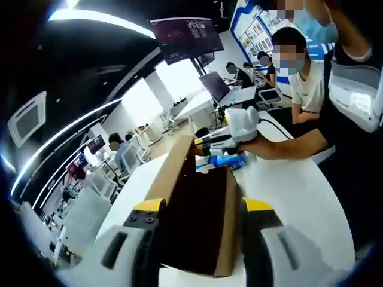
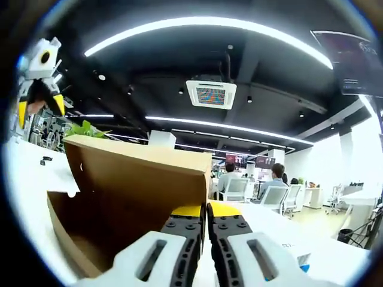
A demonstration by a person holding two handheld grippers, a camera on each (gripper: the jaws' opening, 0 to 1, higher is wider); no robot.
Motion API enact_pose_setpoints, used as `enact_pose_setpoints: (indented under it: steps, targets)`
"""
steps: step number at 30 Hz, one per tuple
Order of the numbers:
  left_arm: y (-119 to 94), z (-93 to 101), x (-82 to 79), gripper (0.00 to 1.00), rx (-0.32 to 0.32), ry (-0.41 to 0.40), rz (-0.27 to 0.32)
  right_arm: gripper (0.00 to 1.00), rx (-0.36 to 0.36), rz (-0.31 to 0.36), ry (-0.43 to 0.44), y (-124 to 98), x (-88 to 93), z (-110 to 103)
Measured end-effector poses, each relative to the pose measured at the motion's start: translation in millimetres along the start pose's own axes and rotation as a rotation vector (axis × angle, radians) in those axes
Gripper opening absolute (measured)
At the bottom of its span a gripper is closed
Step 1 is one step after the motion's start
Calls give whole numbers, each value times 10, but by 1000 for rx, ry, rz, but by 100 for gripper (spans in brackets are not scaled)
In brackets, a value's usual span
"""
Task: Operate the shoe box by opening the lid, removing the specified soft item, and placing it in the target area until the item is outside and the box remains undamaged.
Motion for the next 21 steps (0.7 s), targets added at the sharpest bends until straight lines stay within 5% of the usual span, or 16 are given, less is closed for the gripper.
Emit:
enact_pose_setpoints:
  steps: [4,10,15,21]
  targets:
    - [-56,-208,107,74,-66,-2,-103,1,-2,-4,13,11,6,7]
    - [-63,-352,190,67,-64,68,-254,1,-6,-4,13,16,-2,18]
    - [28,-477,126,61,-51,35,-262,1,-7,-1,7,16,-9,27]
    - [139,-585,310,55,-56,61,-400,1,-9,-2,9,23,1,33]
Point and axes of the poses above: the point that each gripper's makers call its tool centre point, and the gripper's own axes: y roughly forward along the fingers, z roughly to its right, x roughly out of its underside, the point moved 1 cm from there along -y, roughly backward along the fingers, and after that the axes turned 12 degrees about x, right-handed, at the moved point
